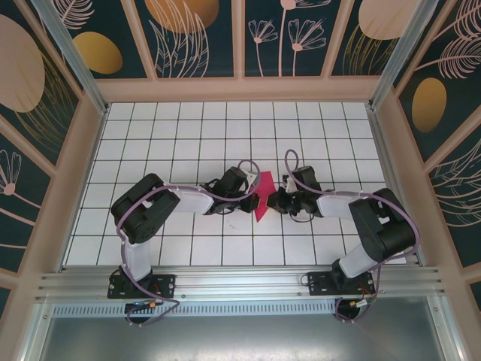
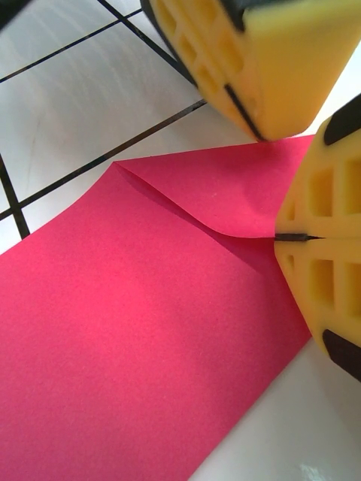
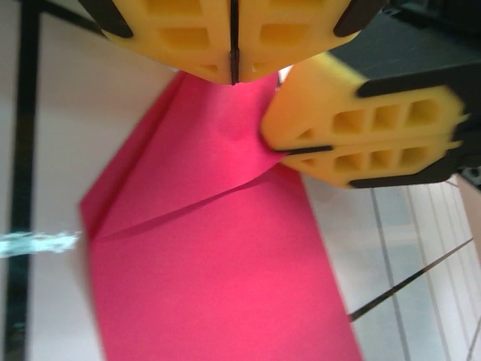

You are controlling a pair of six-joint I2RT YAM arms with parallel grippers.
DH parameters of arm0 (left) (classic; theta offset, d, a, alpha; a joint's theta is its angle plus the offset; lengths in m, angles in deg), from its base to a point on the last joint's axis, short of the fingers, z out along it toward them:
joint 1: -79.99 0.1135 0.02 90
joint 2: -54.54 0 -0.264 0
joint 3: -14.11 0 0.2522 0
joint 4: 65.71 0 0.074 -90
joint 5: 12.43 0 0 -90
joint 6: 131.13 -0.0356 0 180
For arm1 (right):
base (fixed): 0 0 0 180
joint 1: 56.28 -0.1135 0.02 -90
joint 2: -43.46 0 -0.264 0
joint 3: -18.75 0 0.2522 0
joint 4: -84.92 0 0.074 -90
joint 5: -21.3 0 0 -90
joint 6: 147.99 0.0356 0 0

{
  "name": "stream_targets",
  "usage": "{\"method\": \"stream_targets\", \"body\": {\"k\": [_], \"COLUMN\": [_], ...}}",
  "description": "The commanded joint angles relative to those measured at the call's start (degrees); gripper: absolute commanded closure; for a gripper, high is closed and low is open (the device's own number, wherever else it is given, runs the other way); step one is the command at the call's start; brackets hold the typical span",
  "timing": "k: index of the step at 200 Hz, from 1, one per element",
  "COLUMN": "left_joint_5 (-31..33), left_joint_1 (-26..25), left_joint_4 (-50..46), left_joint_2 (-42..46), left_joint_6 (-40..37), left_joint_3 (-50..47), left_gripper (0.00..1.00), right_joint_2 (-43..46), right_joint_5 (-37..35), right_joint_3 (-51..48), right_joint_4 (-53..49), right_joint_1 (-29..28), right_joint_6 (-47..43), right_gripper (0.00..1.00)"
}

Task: Fold a paper plane with a square sheet of paper (pick it up from the middle)
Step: Third fold the triangle at the center of the table.

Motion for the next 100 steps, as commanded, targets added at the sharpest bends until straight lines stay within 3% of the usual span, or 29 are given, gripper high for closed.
{"method": "stream_targets", "body": {"k": [1, 69, 100], "left_joint_5": [1.05, 1.24, 1.15], "left_joint_1": [0.23, 0.22, 0.17], "left_joint_4": [-3.91, -4.14, -3.8], "left_joint_2": [-0.73, -1.26, -1.04], "left_joint_6": [-0.66, -0.57, -0.36], "left_joint_3": [-1.77, -1.45, -1.89], "left_gripper": [0.94, 0.96, 0.96], "right_joint_2": [2.76, -2.8, -2.89], "right_joint_5": [1.11, 1.03, -0.28], "right_joint_3": [-1.63, -4.23, -4.5], "right_joint_4": [1.36, 8.24, 6.19], "right_joint_1": [-1.06, -2.88, -2.92], "right_joint_6": [1.76, 4.76, 3.97], "right_gripper": [0.9, 0.9, 0.9]}}
